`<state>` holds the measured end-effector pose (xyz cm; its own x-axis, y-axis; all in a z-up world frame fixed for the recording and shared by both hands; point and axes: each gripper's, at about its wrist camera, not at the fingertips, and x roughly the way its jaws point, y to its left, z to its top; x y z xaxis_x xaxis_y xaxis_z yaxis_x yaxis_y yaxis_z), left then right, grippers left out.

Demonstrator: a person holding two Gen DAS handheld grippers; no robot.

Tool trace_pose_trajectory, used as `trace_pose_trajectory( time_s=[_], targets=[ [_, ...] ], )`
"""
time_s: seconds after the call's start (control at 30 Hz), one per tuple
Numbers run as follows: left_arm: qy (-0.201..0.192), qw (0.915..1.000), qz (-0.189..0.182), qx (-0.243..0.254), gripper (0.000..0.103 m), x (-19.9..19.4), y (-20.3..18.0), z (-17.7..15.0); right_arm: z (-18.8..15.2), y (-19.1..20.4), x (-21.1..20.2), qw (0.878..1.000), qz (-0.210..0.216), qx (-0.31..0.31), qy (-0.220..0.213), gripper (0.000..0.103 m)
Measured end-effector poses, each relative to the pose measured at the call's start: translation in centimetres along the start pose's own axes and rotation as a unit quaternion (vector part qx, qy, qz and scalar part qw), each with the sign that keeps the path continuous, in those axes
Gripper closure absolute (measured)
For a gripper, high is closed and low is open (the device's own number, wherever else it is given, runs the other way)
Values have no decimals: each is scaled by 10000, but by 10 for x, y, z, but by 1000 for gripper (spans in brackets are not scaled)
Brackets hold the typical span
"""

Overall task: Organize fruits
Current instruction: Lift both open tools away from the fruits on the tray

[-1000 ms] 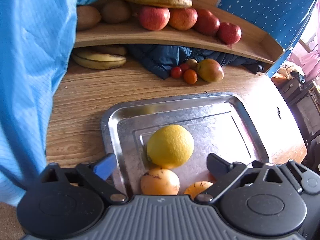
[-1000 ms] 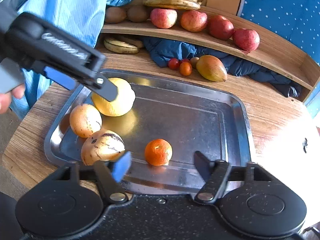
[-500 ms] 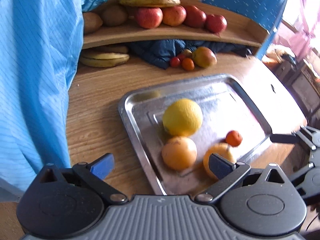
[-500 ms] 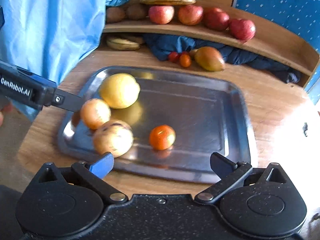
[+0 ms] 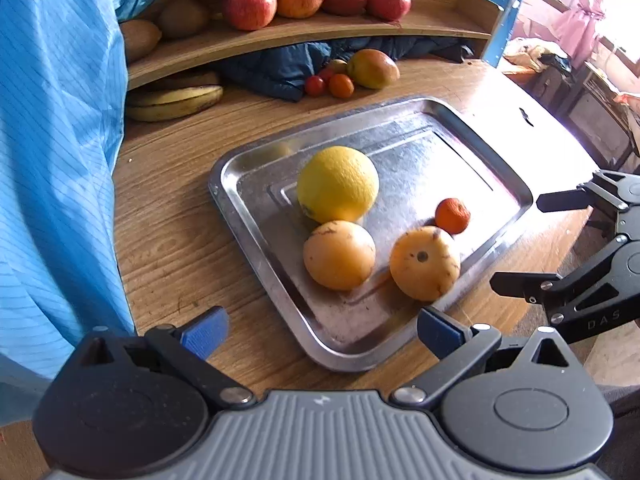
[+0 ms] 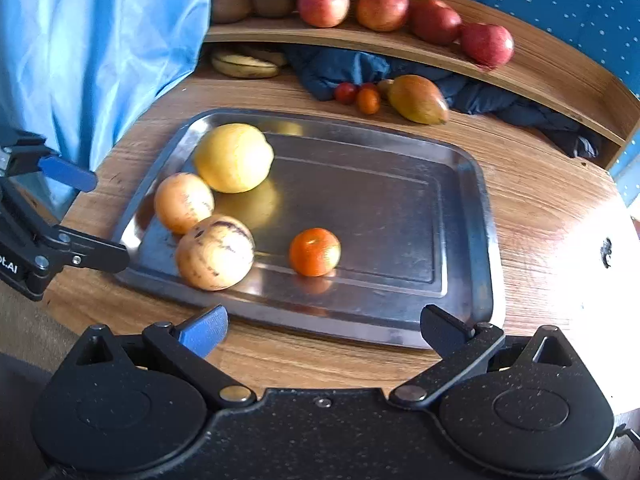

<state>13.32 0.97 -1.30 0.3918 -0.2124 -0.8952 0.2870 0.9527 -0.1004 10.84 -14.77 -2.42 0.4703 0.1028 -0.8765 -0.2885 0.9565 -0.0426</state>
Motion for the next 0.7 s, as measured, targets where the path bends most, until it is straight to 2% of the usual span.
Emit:
trace_pose_trajectory(
  time_s=[0.33,0.7],
  targets=[
    [-159,9982,186,-546,0,6,8,26,10,-22,6,9999,43,29,-90,1],
    [-350,9942,311,-964,0,23,-3,63,24,-54,12,9995,174,99,-263,1]
  ],
)
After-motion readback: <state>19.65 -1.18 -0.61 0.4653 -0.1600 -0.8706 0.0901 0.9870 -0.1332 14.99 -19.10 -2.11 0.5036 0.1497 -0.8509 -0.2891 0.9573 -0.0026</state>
